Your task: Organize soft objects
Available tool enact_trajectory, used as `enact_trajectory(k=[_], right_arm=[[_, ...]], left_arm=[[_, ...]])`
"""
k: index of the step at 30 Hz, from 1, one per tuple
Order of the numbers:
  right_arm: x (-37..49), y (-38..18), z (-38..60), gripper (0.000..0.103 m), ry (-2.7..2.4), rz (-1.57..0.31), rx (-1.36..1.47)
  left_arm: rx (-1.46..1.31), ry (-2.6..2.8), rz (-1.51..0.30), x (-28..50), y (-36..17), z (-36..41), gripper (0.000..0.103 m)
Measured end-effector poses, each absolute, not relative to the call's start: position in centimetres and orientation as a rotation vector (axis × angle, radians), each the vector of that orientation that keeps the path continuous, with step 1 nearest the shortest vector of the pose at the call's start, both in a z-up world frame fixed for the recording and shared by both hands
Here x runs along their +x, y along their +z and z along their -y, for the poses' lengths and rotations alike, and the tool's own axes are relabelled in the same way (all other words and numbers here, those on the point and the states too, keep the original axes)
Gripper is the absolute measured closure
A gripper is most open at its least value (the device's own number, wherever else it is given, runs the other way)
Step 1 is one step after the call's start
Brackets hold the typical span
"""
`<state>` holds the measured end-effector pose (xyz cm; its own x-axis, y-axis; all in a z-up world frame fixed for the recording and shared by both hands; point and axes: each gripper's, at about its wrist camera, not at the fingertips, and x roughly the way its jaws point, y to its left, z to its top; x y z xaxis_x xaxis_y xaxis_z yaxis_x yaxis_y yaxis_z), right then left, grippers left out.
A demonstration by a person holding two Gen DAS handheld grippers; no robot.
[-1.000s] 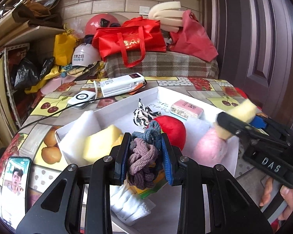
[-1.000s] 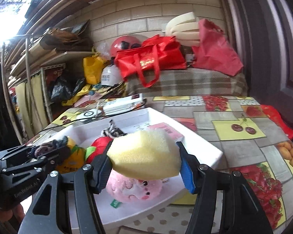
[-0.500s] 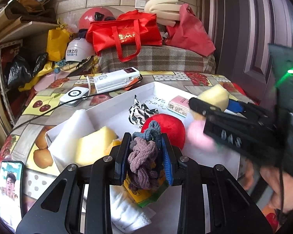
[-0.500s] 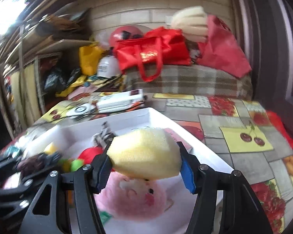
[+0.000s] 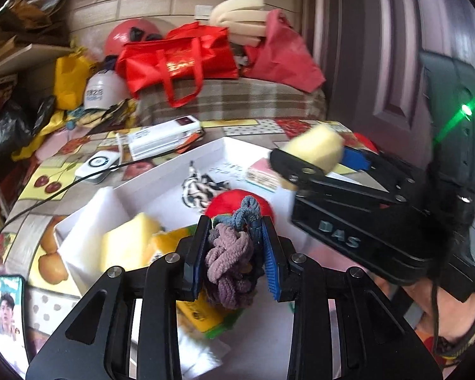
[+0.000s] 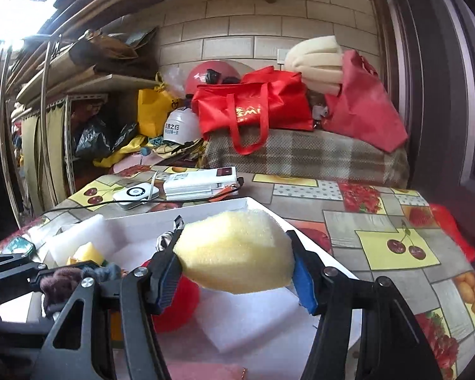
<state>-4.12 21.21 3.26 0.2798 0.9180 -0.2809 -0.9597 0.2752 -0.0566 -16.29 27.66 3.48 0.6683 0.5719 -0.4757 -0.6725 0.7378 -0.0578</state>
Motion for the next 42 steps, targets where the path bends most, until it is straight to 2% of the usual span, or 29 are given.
enact_trajectory(k=[6,11,13,14,16,17,24,27,34,35,36,42], right_arm=[[-1.9,3.1,-21.3,0.04,1.256,-0.301,-0.165],[-2.2,3.1,-21.4,0.038,1.263,-0.286,-0.183],[-2.4,3.0,-21.5,0.03,1.273,-0.274,-0.201],[-2.5,3.0,-21.6,0.018,1.271,-0.271,-0.207],[-2.7,3.0,-21.5,0.018,1.269,-0.265,-0.206],[-2.6,3.0,-21.4,0.018,1.266,-0.264,-0.2],[-2.8,3.0,-21.1,0.017,1.254,-0.254,-0.187],[-2.9,3.1,-20.8,0.017,1.25,-0.242,-0.175],[-2.8,3.4,-19.4,0.014,1.24,-0.205,-0.112],[-2.7,3.5,-19.2,0.003,1.238,-0.206,-0.104],[-2.6,3.5,-18.9,0.0,1.235,-0.208,-0.095],[-2.6,3.3,-16.4,0.0,1.238,-0.221,-0.078]], left_arm=[[-0.185,0.709,-0.468,-15.5,3.6,-26.6,0.074],[-0.21,0.716,-0.466,-15.7,3.5,-26.9,0.073],[-0.217,0.72,-0.463,-15.9,3.5,-27.0,0.058],[-0.219,0.719,-0.459,-16.0,3.5,-27.0,0.05],[-0.212,0.744,-0.453,-16.1,3.6,-26.8,0.018],[-0.207,0.753,-0.453,-16.0,3.6,-26.7,0.016],[-0.126,0.787,-0.442,-15.8,3.8,-25.3,0.015],[-0.122,0.801,-0.431,-16.0,3.9,-25.2,0.0],[-0.147,0.879,-0.358,-17.7,4.3,-25.0,0.0],[-0.152,0.892,-0.349,-17.9,4.3,-25.0,0.0],[-0.161,0.905,-0.346,-18.0,4.3,-25.0,0.0],[-0.176,0.906,-0.311,-18.4,4.5,-23.6,0.0]])
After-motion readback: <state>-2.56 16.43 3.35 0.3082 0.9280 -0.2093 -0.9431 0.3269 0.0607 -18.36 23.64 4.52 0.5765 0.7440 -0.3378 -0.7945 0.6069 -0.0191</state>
